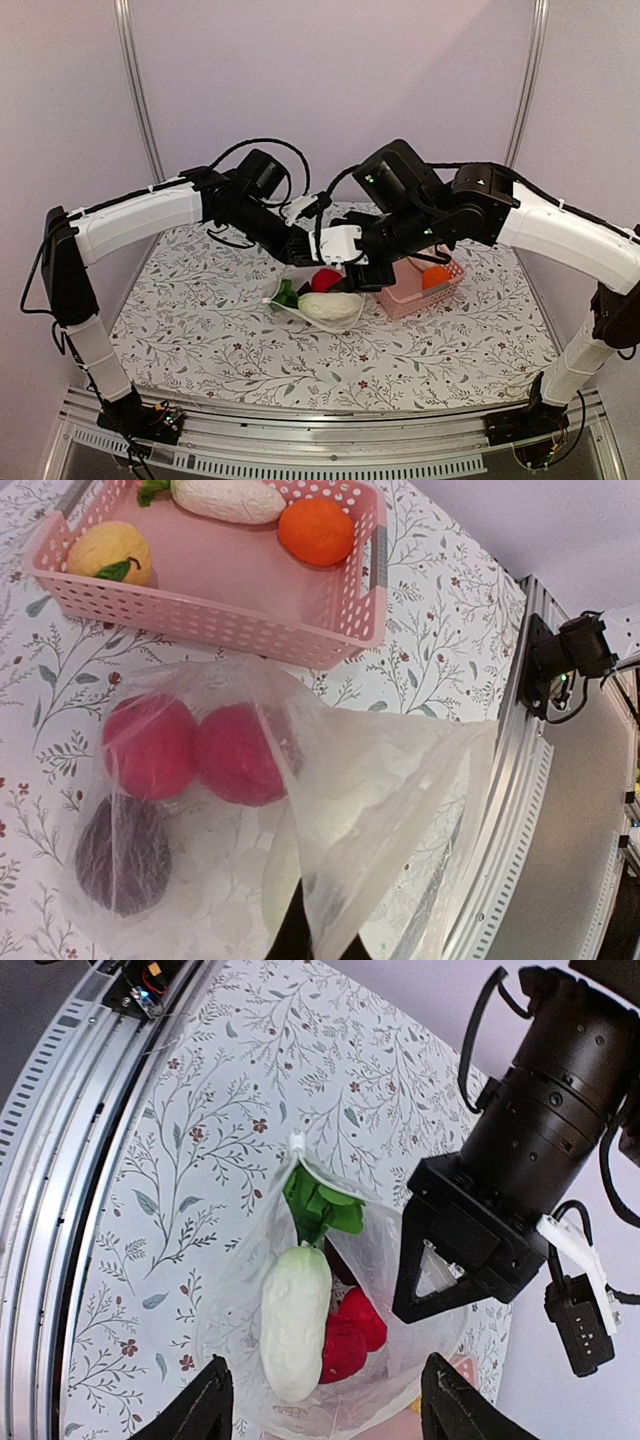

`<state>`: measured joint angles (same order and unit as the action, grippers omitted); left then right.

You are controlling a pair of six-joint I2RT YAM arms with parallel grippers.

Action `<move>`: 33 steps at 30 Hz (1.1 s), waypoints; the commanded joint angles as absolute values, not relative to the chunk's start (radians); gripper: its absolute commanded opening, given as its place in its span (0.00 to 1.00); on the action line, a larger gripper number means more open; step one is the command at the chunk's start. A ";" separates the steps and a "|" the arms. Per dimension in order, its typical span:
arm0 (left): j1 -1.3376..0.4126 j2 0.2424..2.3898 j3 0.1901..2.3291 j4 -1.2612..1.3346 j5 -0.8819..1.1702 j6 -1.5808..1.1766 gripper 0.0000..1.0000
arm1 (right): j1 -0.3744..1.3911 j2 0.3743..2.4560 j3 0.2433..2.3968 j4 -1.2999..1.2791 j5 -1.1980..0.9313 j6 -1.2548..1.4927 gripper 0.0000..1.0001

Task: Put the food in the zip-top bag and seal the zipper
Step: Adjust the zipper food storage bag at the center of the board.

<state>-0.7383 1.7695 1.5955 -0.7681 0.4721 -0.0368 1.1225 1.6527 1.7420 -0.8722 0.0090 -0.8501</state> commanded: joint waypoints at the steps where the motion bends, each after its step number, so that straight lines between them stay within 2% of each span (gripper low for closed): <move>1: -0.723 1.762 1.573 -0.744 0.451 -0.055 0.00 | 1.121 1.629 1.653 -0.912 -0.147 -0.793 0.56; 3: -0.722 1.758 1.572 -0.743 0.449 -0.054 0.00 | 1.124 1.649 1.629 -0.912 -0.130 -0.784 0.47; 6: -0.718 1.755 1.575 -0.743 0.448 -0.052 0.00 | 1.145 1.675 1.571 -0.898 -0.090 -0.789 0.45; 12: -0.710 1.752 1.582 -0.744 0.450 -0.048 0.00 | 1.164 1.707 1.491 -0.818 -0.006 -0.779 0.57; 18: -0.706 1.762 1.595 -0.744 0.457 -0.049 0.00 | 1.167 1.733 1.453 -0.772 -0.006 -0.779 0.59; 21: -0.704 1.766 1.604 -0.743 0.463 -0.047 0.00 | 1.169 1.754 1.426 -0.724 0.064 -0.783 0.58; 23: -0.701 1.769 1.608 -0.745 0.463 -0.044 0.00 | 1.169 1.768 1.412 -0.694 0.091 -0.787 0.50; 25: -0.699 1.770 1.612 -0.749 0.466 -0.044 0.00 | 1.170 1.784 1.413 -0.682 0.105 -0.788 0.35; 28: -0.698 1.772 1.619 -0.763 0.463 -0.040 0.00 | 1.169 1.795 1.444 -0.669 0.146 -0.791 0.02; 33: -0.696 1.766 1.633 -0.802 0.406 -0.015 0.00 | 1.169 1.692 1.578 -0.685 0.106 -0.842 0.00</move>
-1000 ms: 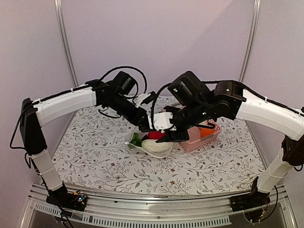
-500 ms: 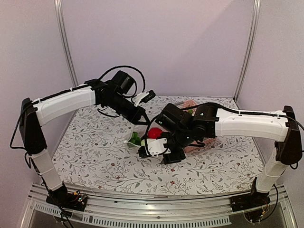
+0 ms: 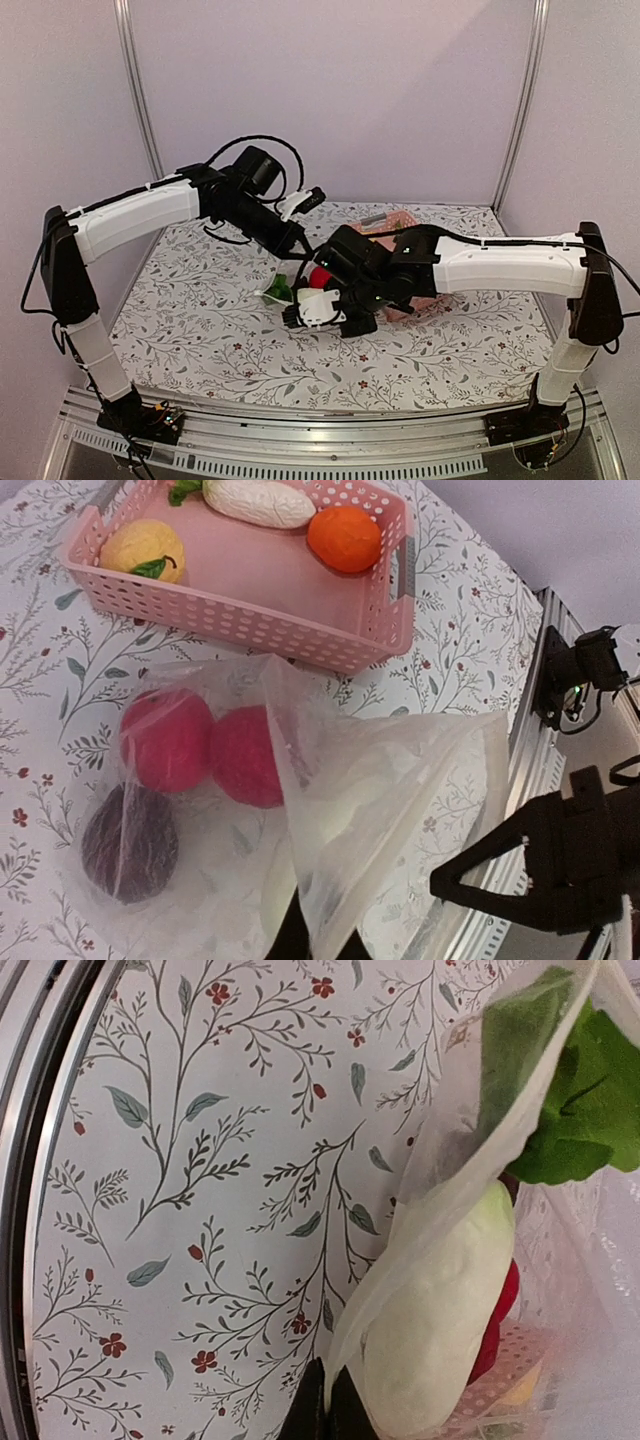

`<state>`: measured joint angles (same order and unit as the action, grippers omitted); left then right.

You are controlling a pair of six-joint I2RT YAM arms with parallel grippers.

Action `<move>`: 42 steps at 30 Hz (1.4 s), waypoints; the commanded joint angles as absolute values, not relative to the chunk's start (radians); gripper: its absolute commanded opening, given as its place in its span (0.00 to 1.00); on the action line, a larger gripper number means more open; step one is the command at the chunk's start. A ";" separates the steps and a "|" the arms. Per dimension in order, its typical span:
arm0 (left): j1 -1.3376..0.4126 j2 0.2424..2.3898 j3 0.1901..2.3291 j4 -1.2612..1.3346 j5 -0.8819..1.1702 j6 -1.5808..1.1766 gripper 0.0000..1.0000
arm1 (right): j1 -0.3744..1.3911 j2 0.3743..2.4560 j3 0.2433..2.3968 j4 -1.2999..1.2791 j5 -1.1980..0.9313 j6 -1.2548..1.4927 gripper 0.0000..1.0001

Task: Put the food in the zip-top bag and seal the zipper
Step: Adjust the zipper food storage bag at the center of the board.

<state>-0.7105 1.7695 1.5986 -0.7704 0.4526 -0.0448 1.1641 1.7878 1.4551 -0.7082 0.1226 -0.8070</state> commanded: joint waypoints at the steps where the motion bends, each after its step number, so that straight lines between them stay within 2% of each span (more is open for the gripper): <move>1: -0.696 1.767 1.634 -0.814 0.380 -0.006 0.00 | 1.169 1.667 1.598 -0.692 0.076 -0.853 0.00; 4: -0.695 1.773 1.668 -0.866 0.358 -0.002 0.00 | 1.167 1.612 1.591 -0.696 0.066 -0.894 0.00; 12: -0.696 1.714 1.724 -0.820 0.356 -0.002 0.00 | 1.152 1.672 1.563 -0.702 0.082 -0.878 0.00; 17: -0.695 1.788 1.730 -0.863 0.371 0.013 0.00 | 1.149 1.641 1.611 -0.706 0.019 -0.868 0.00; 29: -0.695 1.833 1.744 -0.848 0.332 0.029 0.00 | 1.144 1.693 1.581 -0.701 0.032 -0.852 0.01; 33: -0.695 1.828 1.741 -0.848 0.331 0.035 0.00 | 1.144 1.677 1.583 -0.704 0.038 -0.851 0.08; 36: -0.695 1.824 1.735 -0.845 0.332 0.043 0.00 | 1.145 1.656 1.584 -0.707 0.061 -0.857 0.27; 42: -0.688 1.828 1.700 -0.791 0.351 0.084 0.00 | 1.129 1.601 1.619 -0.728 0.057 -0.861 0.47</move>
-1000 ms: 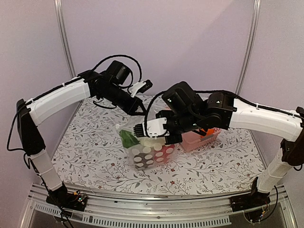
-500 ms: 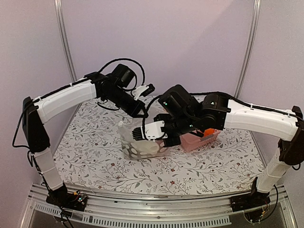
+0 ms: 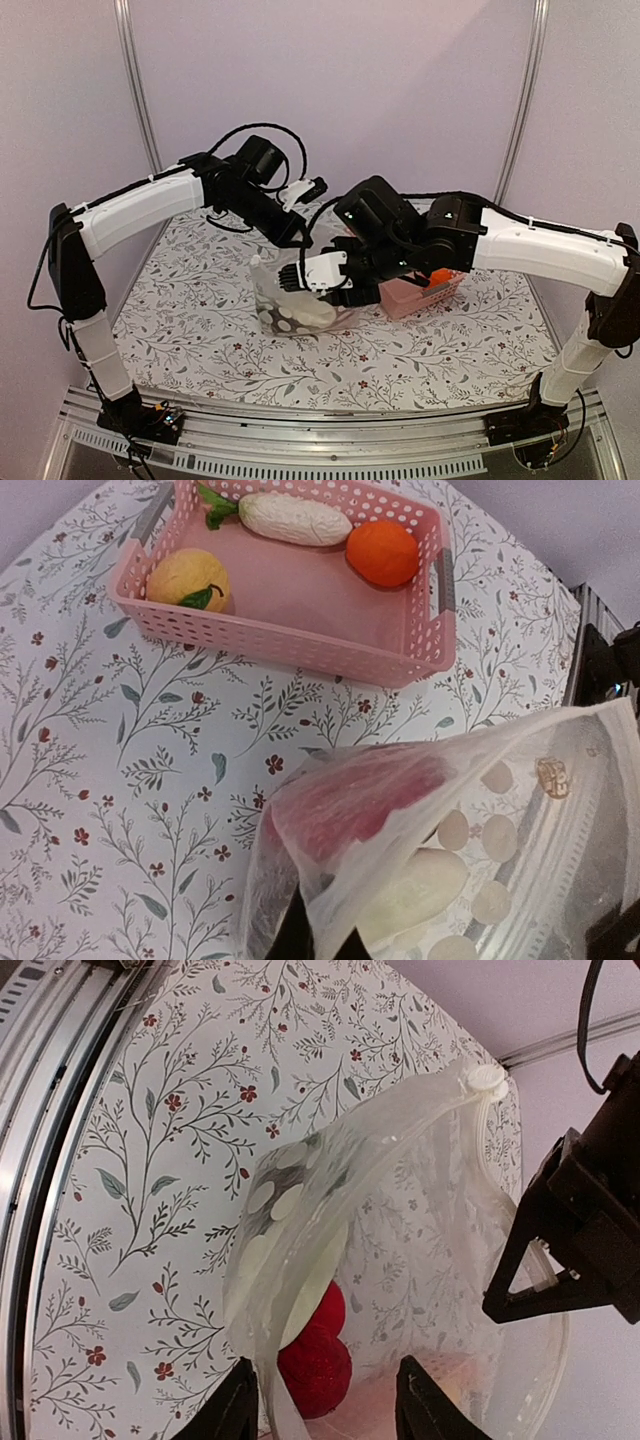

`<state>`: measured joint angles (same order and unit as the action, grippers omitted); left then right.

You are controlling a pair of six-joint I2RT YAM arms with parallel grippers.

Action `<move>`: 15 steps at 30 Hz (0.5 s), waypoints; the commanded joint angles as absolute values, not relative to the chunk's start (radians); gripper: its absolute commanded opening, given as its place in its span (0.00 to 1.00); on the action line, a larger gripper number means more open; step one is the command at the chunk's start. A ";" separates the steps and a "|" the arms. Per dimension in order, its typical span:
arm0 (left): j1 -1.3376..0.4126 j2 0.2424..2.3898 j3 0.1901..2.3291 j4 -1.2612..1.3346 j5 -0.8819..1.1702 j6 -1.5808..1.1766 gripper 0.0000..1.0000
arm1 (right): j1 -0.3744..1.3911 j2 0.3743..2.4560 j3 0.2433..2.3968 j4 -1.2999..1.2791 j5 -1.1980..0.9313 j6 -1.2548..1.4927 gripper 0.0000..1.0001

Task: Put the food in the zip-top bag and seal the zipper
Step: Adjust the zipper food storage bag at the center of the board, then pick up the fake vegetable from the bin.

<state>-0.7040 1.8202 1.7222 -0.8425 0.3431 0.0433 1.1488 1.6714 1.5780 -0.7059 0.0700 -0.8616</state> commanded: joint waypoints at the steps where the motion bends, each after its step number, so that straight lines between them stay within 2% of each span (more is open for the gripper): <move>1: -0.686 1.829 1.697 -0.780 0.355 0.087 0.00 | 1.115 1.576 1.634 -0.744 0.026 -0.859 0.49; 8: -0.667 1.789 1.624 -0.662 0.393 0.074 0.00 | 0.916 1.498 1.736 -0.821 -0.218 -0.784 0.51; 15: -0.652 1.694 1.496 -0.528 0.432 0.043 0.00 | 0.659 1.485 1.611 -0.738 -0.354 -0.697 0.52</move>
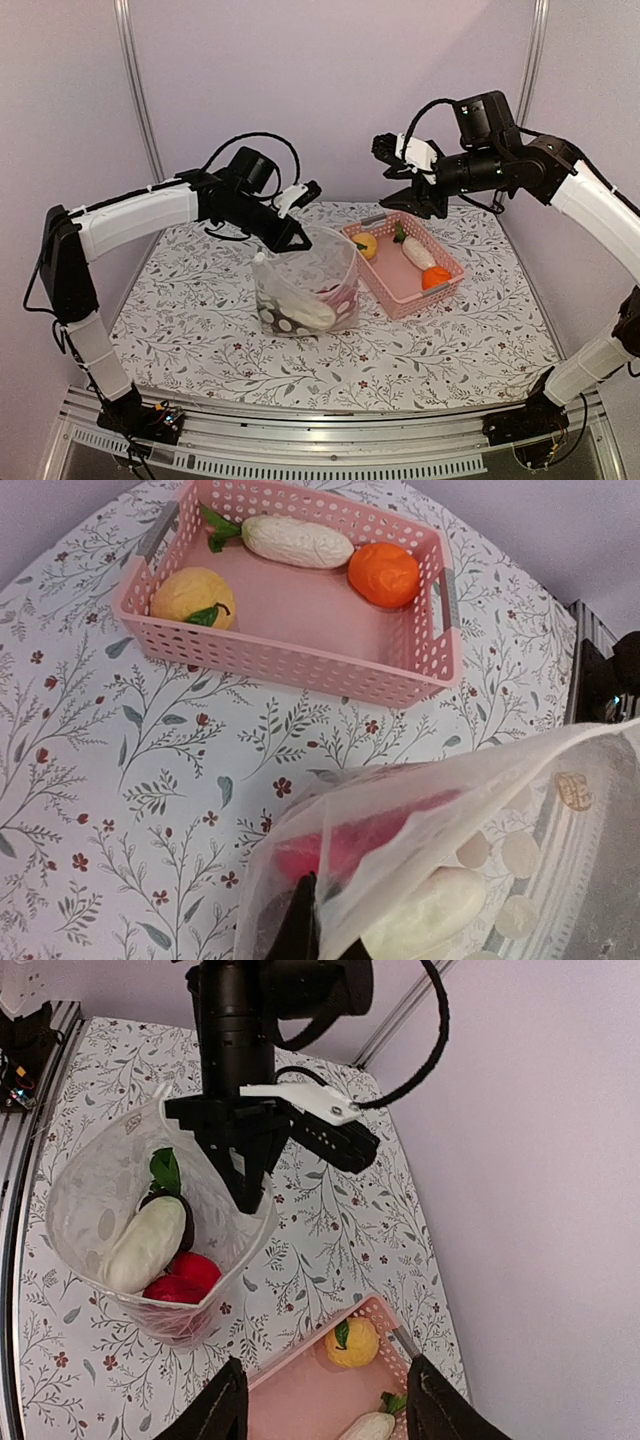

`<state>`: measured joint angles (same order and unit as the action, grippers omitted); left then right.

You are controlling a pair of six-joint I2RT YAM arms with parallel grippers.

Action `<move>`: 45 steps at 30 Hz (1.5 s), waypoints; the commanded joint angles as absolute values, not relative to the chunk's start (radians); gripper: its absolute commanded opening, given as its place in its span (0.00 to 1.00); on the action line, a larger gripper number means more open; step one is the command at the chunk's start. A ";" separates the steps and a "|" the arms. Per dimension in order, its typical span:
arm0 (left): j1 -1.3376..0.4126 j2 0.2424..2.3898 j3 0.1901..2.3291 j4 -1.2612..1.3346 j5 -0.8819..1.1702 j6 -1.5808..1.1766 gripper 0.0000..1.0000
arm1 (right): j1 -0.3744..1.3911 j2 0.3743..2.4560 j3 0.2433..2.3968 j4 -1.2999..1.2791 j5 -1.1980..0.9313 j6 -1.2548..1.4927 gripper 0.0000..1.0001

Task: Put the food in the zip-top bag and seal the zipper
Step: Pick up the fake vegetable from the bin.

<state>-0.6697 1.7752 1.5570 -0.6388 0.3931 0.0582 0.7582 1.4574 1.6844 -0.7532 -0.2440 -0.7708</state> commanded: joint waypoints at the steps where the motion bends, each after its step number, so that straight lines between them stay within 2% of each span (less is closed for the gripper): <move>1: -0.651 1.685 1.482 -0.520 0.439 0.039 0.00 | 0.624 1.502 1.606 -0.736 -0.362 -0.672 0.52; 5: -0.650 1.642 1.418 -0.493 0.430 0.031 0.00 | 0.501 1.590 1.598 -0.732 -0.362 -0.577 0.50; 10: -0.656 1.612 1.386 -0.460 0.425 0.010 0.00 | 0.441 1.699 1.583 -0.716 -0.215 -0.503 0.46; 14: -0.667 1.611 1.390 -0.470 0.408 0.003 0.00 | 0.433 1.761 1.556 -0.692 -0.079 -0.459 0.45; 24: -0.736 1.607 1.381 -0.494 0.320 0.040 0.00 | 0.428 1.886 1.542 -0.692 0.084 -0.417 0.44; 45: -0.762 1.617 1.380 -0.507 0.333 0.038 0.00 | 0.413 2.134 1.661 -0.684 0.187 -0.381 0.47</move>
